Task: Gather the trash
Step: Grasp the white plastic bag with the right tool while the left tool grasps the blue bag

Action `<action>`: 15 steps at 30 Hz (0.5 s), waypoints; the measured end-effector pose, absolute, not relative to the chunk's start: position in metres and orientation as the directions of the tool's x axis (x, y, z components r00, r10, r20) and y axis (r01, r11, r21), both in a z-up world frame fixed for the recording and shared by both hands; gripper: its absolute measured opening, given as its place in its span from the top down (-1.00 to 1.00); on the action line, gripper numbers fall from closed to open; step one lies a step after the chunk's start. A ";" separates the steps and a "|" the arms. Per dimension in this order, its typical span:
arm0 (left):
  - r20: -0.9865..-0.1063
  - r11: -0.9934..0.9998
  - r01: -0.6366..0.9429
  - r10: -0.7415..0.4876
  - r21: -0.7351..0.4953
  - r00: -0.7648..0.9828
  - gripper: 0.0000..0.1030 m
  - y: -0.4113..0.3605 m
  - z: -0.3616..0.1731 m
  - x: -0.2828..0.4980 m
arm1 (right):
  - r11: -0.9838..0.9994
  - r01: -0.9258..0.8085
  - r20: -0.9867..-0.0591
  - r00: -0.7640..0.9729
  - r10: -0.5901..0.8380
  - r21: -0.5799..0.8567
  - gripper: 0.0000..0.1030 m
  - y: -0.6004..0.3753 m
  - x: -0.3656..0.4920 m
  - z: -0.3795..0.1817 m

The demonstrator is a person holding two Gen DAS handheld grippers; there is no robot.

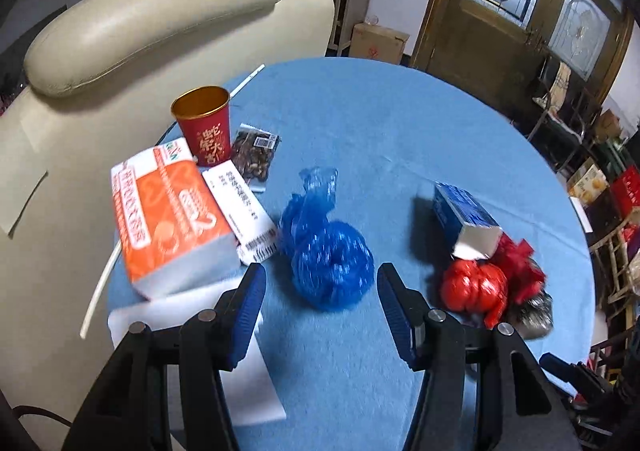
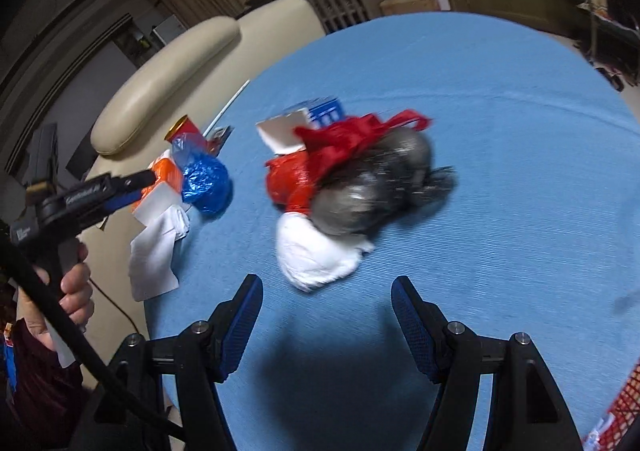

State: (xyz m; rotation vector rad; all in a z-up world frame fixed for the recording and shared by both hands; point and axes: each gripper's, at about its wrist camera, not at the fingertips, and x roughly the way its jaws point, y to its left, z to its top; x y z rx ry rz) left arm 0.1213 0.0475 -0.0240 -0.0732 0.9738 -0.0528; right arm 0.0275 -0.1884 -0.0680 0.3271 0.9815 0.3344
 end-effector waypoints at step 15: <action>-0.882 0.993 -0.022 -0.093 -0.116 0.461 -0.06 0.041 -0.057 0.171 | 0.939 -0.113 -0.821 0.460 0.338 0.324 0.16 -0.147 0.067 -0.092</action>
